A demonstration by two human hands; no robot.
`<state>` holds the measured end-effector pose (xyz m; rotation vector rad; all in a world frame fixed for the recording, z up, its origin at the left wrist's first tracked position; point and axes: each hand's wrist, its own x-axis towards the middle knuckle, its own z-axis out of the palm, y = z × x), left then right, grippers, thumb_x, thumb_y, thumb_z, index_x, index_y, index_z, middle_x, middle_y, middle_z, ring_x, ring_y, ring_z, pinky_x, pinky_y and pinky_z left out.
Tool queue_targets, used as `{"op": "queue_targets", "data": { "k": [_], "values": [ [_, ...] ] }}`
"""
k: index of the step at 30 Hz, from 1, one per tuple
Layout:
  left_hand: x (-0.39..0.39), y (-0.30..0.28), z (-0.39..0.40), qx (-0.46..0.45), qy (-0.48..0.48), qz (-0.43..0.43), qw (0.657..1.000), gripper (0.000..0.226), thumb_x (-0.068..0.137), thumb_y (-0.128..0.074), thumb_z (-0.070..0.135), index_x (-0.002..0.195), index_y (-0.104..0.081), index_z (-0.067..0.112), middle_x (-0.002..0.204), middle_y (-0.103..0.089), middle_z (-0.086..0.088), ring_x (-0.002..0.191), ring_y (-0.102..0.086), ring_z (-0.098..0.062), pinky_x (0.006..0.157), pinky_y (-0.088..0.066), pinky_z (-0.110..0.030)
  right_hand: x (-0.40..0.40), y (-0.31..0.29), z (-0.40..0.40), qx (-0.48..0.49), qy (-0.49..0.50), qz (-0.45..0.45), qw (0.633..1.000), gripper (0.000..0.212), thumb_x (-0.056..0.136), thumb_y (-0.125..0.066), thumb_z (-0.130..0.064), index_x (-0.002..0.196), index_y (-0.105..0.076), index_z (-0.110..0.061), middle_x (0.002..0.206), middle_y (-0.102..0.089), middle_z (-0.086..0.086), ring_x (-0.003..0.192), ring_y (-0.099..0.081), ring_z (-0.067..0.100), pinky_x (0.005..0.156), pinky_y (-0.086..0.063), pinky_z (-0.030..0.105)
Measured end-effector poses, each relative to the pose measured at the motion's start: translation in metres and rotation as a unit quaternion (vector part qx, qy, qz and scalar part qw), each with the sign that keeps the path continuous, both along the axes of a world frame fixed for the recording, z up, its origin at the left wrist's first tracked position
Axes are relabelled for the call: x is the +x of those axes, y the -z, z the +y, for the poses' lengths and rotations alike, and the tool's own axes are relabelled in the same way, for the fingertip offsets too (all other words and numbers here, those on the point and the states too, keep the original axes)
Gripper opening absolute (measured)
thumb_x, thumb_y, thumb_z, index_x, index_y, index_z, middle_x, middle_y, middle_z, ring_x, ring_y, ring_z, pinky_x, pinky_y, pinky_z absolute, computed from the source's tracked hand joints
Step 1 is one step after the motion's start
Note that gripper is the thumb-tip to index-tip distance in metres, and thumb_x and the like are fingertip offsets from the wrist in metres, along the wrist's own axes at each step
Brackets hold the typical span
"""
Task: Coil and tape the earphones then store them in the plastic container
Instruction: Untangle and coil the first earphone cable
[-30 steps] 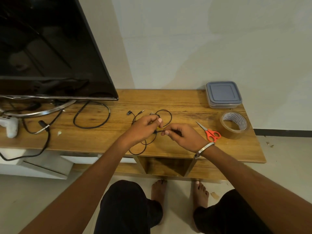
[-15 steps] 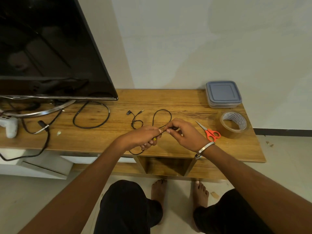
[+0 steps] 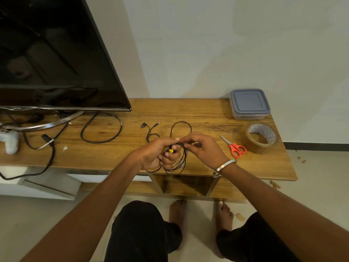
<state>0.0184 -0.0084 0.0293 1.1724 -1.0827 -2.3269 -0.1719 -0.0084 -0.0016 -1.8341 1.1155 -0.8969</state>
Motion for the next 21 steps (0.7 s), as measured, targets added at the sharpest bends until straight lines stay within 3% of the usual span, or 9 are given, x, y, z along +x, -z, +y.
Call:
{"op": "queue_targets", "data": {
  "k": [4, 10, 12, 15, 19, 21],
  "values": [
    [0.001, 0.001, 0.0, 0.009, -0.014, 0.022, 1.0, 0.036, 0.096, -0.038, 0.036, 0.064, -0.044, 0.021, 0.051, -0.026, 0.007, 0.044, -0.008, -0.007, 0.046, -0.013, -0.023, 0.004, 0.001, 0.002, 0.045, 0.022, -0.061, 0.997, 0.017, 0.085, -0.064, -0.002, 0.095, -0.07, -0.015, 0.085, -0.068, -0.012, 0.076, -0.063, -0.001, 0.072, -0.051, 0.017],
    [0.001, 0.0, 0.0, 0.019, -0.029, 0.047, 0.998, 0.035, 0.095, -0.038, 0.034, 0.063, -0.042, 0.021, 0.049, -0.027, 0.008, 0.043, -0.008, -0.007, 0.047, -0.011, -0.024, 0.009, -0.002, 0.003, 0.108, 0.017, -0.112, 0.988, 0.018, 0.087, -0.059, 0.003, 0.097, -0.069, -0.008, 0.085, -0.07, 0.0, 0.077, -0.068, 0.011, 0.074, -0.058, 0.028],
    [0.003, 0.001, -0.001, 0.015, -0.043, 0.042, 0.998, 0.036, 0.095, -0.037, 0.034, 0.062, -0.043, 0.021, 0.048, -0.027, 0.008, 0.039, -0.011, -0.005, 0.046, -0.011, -0.023, 0.009, -0.003, 0.005, 0.159, 0.006, -0.137, 0.978, 0.017, 0.093, -0.053, -0.002, 0.102, -0.067, -0.005, 0.083, -0.069, 0.003, 0.075, -0.068, 0.012, 0.072, -0.057, 0.028],
    [0.005, 0.0, -0.003, 0.006, -0.066, 0.025, 0.997, 0.04, 0.099, -0.034, 0.033, 0.062, -0.044, 0.021, 0.048, -0.028, 0.007, 0.036, -0.018, -0.002, 0.043, -0.016, -0.021, 0.009, -0.004, 0.009, 0.22, -0.006, -0.186, 0.958, 0.024, 0.097, -0.048, -0.018, 0.107, -0.066, -0.005, 0.091, -0.068, 0.018, 0.086, -0.068, 0.028, 0.081, -0.055, 0.04],
    [0.004, 0.0, -0.005, -0.01, -0.087, 0.005, 0.996, 0.041, 0.102, -0.031, 0.032, 0.065, -0.043, 0.02, 0.049, -0.029, 0.007, 0.036, -0.019, -0.003, 0.043, -0.017, -0.02, 0.012, -0.004, 0.01, 0.193, -0.027, -0.16, 0.968, 0.022, 0.09, -0.058, -0.002, 0.111, -0.063, -0.005, 0.083, -0.067, 0.002, 0.071, -0.066, 0.009, 0.068, -0.054, 0.025],
    [0.003, 0.001, -0.006, -0.016, -0.099, -0.01, 0.995, 0.041, 0.103, -0.031, 0.033, 0.065, -0.043, 0.02, 0.049, -0.03, 0.006, 0.036, -0.021, -0.003, 0.044, -0.018, -0.02, 0.013, -0.004, 0.008, 0.189, -0.014, -0.146, 0.971, 0.027, 0.088, -0.058, 0.005, 0.112, -0.061, -0.006, 0.083, -0.067, 0.002, 0.07, -0.065, 0.004, 0.067, -0.054, 0.021]
  ]
}}
